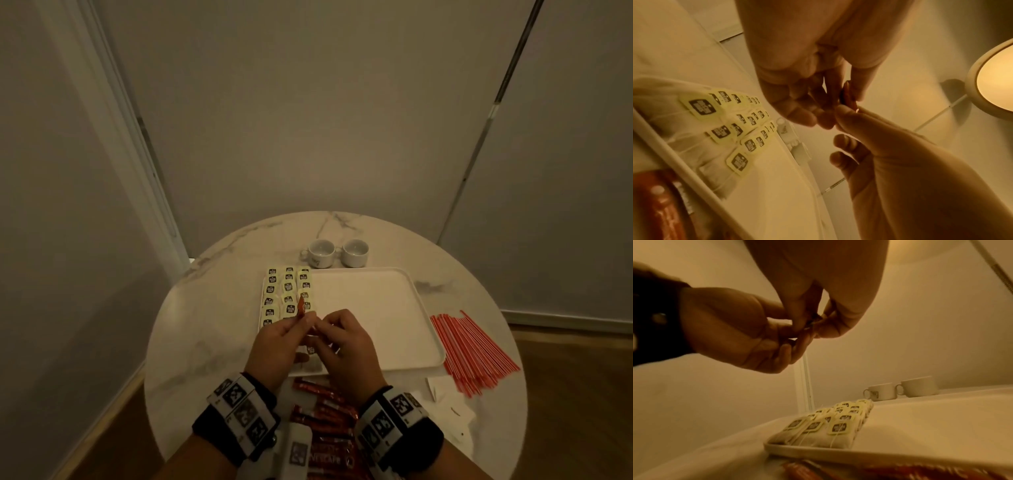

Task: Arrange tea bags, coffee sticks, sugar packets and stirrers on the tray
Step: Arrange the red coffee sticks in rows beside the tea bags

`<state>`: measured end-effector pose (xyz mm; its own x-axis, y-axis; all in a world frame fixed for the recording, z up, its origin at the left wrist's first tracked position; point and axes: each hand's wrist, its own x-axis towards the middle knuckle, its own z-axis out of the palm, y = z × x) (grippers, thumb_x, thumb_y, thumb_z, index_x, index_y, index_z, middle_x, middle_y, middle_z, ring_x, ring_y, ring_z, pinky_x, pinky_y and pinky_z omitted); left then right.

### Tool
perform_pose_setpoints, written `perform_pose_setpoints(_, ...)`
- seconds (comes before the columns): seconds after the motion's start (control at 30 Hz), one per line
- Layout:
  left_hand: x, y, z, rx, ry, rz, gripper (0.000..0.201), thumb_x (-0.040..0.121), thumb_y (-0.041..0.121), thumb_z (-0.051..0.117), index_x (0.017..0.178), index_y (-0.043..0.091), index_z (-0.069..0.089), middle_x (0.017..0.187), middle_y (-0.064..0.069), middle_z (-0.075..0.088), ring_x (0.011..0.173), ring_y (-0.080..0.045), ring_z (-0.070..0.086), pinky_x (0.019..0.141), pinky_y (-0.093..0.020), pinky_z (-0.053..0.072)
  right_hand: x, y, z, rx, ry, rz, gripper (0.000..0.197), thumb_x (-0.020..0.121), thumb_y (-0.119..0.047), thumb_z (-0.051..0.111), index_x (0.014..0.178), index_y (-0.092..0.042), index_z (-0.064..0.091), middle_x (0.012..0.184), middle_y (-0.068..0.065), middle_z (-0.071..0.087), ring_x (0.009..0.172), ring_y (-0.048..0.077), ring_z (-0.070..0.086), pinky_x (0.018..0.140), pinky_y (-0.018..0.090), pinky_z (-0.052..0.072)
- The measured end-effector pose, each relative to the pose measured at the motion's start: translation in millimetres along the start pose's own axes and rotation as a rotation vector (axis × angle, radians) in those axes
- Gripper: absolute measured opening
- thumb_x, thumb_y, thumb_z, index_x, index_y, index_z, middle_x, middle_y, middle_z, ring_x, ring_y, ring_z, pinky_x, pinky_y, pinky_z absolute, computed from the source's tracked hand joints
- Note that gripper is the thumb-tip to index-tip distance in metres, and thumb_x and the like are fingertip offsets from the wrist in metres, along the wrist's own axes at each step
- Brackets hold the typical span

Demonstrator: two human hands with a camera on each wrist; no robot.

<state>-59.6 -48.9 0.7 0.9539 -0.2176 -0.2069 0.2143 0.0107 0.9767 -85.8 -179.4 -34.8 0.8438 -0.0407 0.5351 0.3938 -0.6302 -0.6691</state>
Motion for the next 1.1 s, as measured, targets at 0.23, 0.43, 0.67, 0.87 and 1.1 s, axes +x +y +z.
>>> perform_pose_setpoints(0.23,8.2,1.2,-4.5,0.165,-0.117,-0.048,0.026,0.097,0.024,0.050,0.086,0.006,0.067,0.073,-0.009,0.067,0.066,-0.024,0.067,0.071,-0.039,0.055,20.1,-3.4,-24.9,0.338,-0.183,0.366,0.035,0.089,-0.024,0.066,0.122,-0.035,0.058,0.107,-0.007,0.057,0.089,0.004,0.057,0.072,0.016,0.047)
perform_pose_setpoints(0.43,16.4,2.4,-13.4,0.301,-0.275,0.036,0.020,0.095,0.012,0.055,0.081,0.015,0.070,0.060,0.004,0.061,0.058,-0.013,0.060,0.065,-0.033,0.053,42.2,2.0,-32.6,0.408,-0.279,0.393,0.012,0.088,-0.007,0.063,0.088,-0.018,0.070,0.079,-0.005,0.067,0.069,0.005,0.060,0.059,0.020,0.046)
perform_pose_setpoints(0.67,17.4,-4.8,-20.1,0.277,-0.161,0.202,0.028,0.090,0.005,0.061,0.073,0.023,0.075,0.060,-0.006,0.065,0.055,-0.017,0.061,0.062,-0.031,0.053,42.7,6.8,-29.7,0.631,-0.148,0.554,0.012,0.088,0.004,0.059,0.085,-0.003,0.069,0.063,0.002,0.065,0.055,0.011,0.059,0.057,0.027,0.054)
perform_pose_setpoints(0.87,21.7,-5.7,-19.1,0.186,-0.125,0.161,0.018,0.087,-0.001,0.061,0.081,0.010,0.073,0.062,-0.011,0.067,0.056,-0.023,0.061,0.059,-0.029,0.054,33.5,11.5,-21.5,0.887,-0.059,0.701,0.010,0.091,0.005,0.054,0.086,0.003,0.063,0.068,0.011,0.062,0.056,0.018,0.059,0.053,0.028,0.053)
perform_pose_setpoints(1.1,31.7,-0.1,-4.3,0.278,-0.197,0.146,0.011,0.088,0.005,0.064,0.082,0.006,0.074,0.058,-0.004,0.066,0.052,-0.013,0.062,0.054,-0.019,0.049,34.2,21.4,-27.1,0.681,-0.142,0.636,0.009,0.083,0.002,0.066,0.090,0.008,0.064,0.071,0.011,0.065,0.061,0.018,0.060,0.057,0.028,0.052)
